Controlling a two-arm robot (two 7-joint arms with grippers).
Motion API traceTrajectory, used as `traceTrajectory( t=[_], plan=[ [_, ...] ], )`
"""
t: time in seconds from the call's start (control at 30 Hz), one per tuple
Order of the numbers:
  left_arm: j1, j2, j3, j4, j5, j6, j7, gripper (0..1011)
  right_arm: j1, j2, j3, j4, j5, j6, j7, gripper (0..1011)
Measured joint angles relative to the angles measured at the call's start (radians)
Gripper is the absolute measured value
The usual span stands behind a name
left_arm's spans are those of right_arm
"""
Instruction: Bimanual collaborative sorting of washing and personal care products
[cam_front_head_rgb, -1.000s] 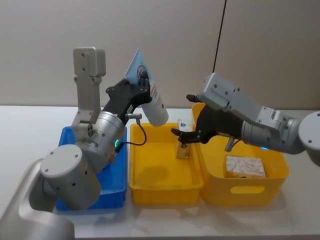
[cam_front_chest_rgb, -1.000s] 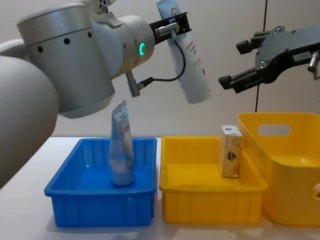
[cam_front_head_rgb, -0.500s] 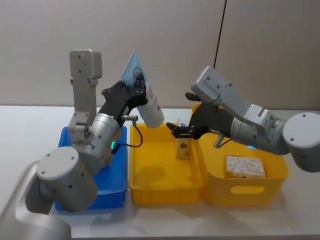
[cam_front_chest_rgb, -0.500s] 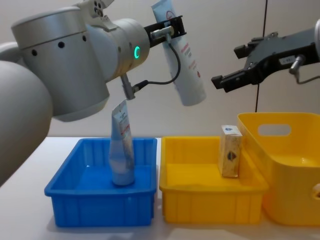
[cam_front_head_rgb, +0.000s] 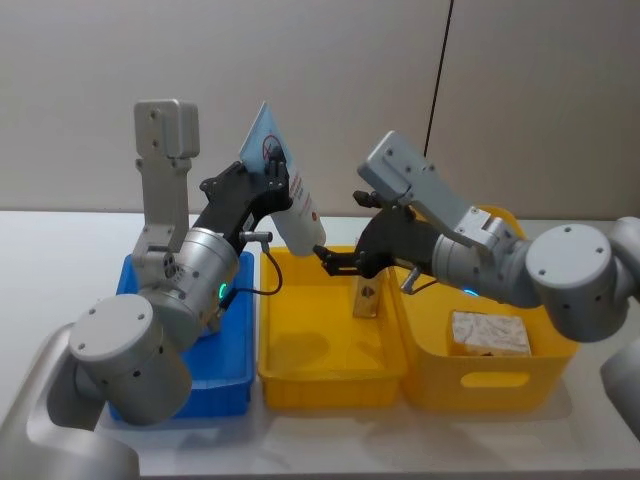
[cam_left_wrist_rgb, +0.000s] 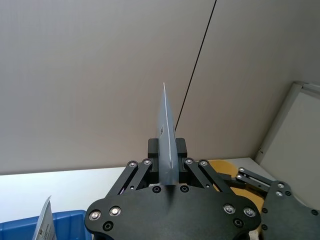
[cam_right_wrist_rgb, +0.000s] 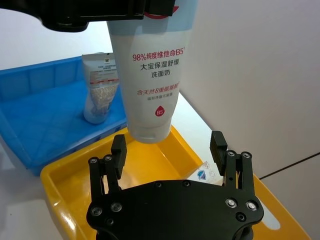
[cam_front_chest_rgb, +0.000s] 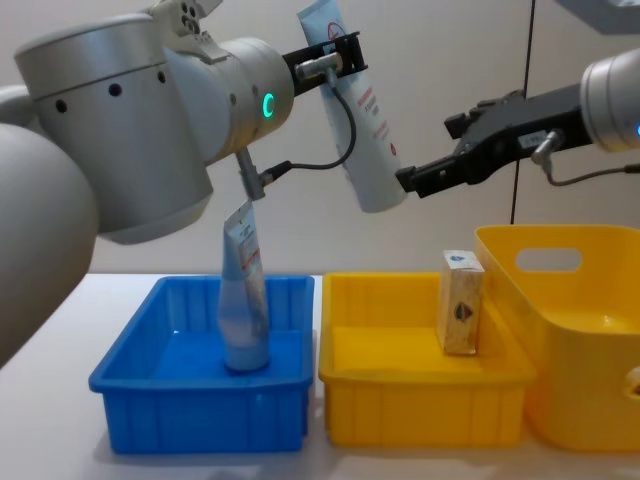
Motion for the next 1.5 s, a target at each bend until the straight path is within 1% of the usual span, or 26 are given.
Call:
traceTrajectory(
  t=[0.37, 0.9, 1.33, 1.5],
  plan=[
    [0.003, 0.002, 0.001, -0.006, -0.015, 0.003, -0.003, 170, 0.032, -0.053, -0.014, 0.078, -0.013, -0.002, -0.010, 1003],
    [0.015, 0.007, 0.015, -0.023, -0.032, 0.008, -0.005, 170, 0.074, -0.116, -0.031, 0.173, -0.035, -0.019, -0.017, 1003],
    [0.023, 0.008, 0.026, -0.033, -0.035, 0.009, -0.003, 170, 0.108, -0.149, -0.045, 0.222, -0.039, -0.030, -0.004, 1004],
    [0.024, 0.008, 0.028, -0.034, -0.033, 0.009, -0.002, 169, 0.117, -0.156, -0.049, 0.232, -0.039, -0.031, 0.002, 945]
  ],
)
